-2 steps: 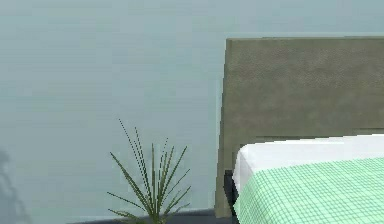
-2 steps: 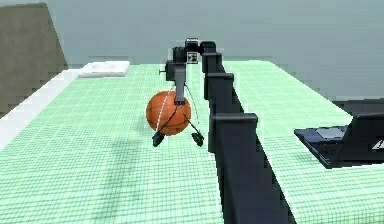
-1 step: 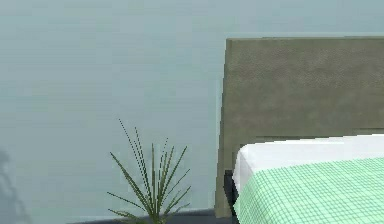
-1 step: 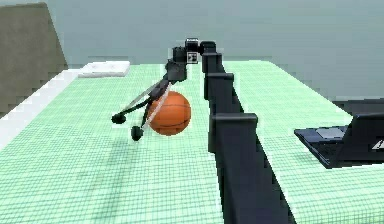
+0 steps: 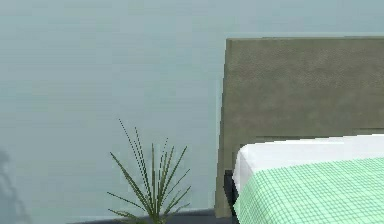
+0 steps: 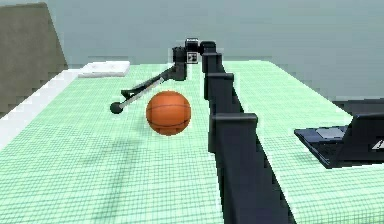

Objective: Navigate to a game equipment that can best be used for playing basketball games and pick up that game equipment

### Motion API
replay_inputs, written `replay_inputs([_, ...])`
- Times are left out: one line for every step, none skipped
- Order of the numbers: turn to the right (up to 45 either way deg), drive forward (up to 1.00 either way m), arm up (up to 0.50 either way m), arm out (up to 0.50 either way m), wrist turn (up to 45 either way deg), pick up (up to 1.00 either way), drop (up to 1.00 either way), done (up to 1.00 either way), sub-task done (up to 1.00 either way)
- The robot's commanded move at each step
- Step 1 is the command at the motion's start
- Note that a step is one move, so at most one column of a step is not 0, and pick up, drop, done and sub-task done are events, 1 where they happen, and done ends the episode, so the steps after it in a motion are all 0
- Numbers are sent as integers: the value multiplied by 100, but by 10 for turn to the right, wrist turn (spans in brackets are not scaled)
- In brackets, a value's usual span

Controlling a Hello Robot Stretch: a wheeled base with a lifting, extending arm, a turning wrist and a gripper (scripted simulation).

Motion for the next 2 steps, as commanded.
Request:
replay_inputs([0, 0, 0, 0, 450, 0, 0, 0, 0])
replay_inputs([0, 0, 0, 0, 210, 0, 0, 0, 0])
